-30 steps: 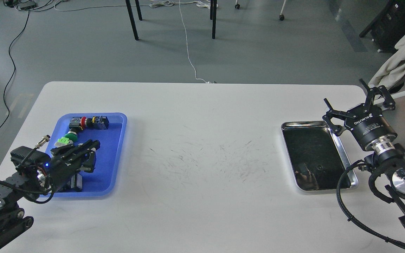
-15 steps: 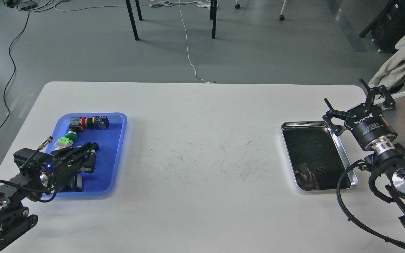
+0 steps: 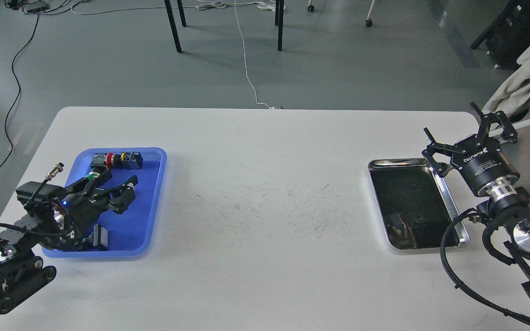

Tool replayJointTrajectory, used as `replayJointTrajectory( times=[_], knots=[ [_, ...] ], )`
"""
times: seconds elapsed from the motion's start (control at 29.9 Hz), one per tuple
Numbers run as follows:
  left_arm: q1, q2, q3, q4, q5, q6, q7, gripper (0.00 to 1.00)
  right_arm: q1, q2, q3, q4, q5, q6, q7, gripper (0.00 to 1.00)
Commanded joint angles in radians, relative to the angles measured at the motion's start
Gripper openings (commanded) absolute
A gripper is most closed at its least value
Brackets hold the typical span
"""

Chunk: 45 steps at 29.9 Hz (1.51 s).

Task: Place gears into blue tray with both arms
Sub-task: 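Carry the black part into the blue tray and release it, then lift the left gripper and move the right gripper to the metal tray, then grasp a second small black part in the metal tray with the right gripper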

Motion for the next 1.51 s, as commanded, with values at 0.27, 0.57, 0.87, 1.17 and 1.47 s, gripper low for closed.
replayJointTrajectory(
  times=[0.27,0.57,0.87,1.17,1.47],
  knots=[
    [-0.261,-0.161,-0.008,-0.093,-0.727,-0.04,0.014,0.96,0.027,-0.055,-0.02,0.01,0.0,0.0,0.0,0.98],
    [-0.325,-0.302,-0.15,-0.057,-1.264,-0.253,0.066,0.96,0.234,-0.314,-0.273,0.017,-0.002,-0.02,-0.002,0.98],
    [-0.285,-0.27,-0.269,0.005,-1.475,-0.468,0.155,0.97,0.779,-0.589,-0.898,0.265,-0.417,-0.023,-0.009,0.98],
    [-0.244,-0.23,-0.304,0.026,-1.519,-0.491,0.153,0.97,1.248,-0.462,-1.635,0.399,-0.806,-0.018,-0.017,0.98],
    [-0.221,-0.198,-0.322,0.026,-1.521,-0.492,0.143,0.98,1.282,-0.27,-1.901,0.346,-0.993,-0.008,-0.141,0.99]
  ],
)
